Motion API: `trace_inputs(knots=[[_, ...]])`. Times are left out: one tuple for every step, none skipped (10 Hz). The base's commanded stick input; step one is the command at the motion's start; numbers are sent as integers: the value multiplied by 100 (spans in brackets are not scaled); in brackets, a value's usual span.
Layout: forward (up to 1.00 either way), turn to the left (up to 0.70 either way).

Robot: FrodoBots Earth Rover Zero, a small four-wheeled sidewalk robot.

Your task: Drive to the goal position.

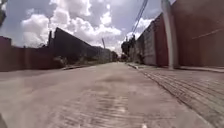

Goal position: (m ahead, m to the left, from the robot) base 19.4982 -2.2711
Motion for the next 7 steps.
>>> trace_inputs(knots=[[85, 0], [85, 0], [85, 0], [85, 0], [85, 0], [85, 0], [85, 0]])
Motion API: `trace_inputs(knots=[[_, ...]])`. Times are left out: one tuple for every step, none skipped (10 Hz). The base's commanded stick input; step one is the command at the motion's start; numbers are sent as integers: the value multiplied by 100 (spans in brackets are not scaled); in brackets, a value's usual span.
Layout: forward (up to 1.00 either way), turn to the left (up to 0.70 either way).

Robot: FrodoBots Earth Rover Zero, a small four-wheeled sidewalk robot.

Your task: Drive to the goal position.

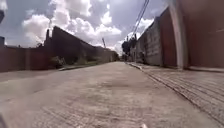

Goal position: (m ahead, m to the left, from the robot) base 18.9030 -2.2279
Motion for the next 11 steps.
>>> trace_inputs(knots=[[85, 0], [85, 0], [85, -17], [85, -30], [85, -18], [85, 0], [85, 0], [85, 0], [85, 0], [85, 0], [85, 0]])
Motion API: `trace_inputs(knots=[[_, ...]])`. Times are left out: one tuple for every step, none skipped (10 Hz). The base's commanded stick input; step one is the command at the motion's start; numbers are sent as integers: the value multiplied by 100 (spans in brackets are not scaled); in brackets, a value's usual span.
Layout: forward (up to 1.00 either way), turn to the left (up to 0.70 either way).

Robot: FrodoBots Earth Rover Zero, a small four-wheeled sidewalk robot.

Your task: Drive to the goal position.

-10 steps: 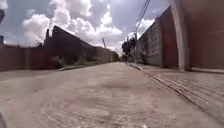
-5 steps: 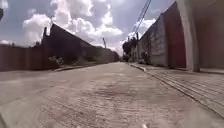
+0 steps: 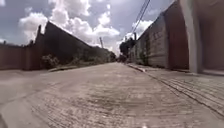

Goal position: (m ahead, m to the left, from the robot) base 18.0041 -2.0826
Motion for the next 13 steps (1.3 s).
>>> trace_inputs(knots=[[85, 0], [85, 0], [85, 0], [85, 0], [85, 0], [85, 0], [85, 0], [85, 0], [85, 0], [85, 0], [85, 0], [85, 0], [85, 0]])
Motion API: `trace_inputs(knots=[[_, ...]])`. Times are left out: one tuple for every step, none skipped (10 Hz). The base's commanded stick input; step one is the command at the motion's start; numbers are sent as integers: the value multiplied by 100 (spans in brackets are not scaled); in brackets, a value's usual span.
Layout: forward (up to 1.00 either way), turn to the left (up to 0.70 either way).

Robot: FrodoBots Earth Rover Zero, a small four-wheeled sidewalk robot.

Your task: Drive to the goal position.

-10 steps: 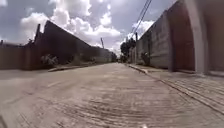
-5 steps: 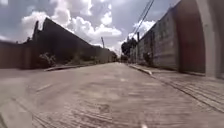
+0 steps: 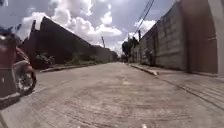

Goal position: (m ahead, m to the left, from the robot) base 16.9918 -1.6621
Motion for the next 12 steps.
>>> trace_inputs(knots=[[85, 0], [85, 0], [85, 0], [85, 0], [85, -1], [85, -15], [85, -28], [85, -30], [85, -29], [85, -20], [85, -7], [85, 0]])
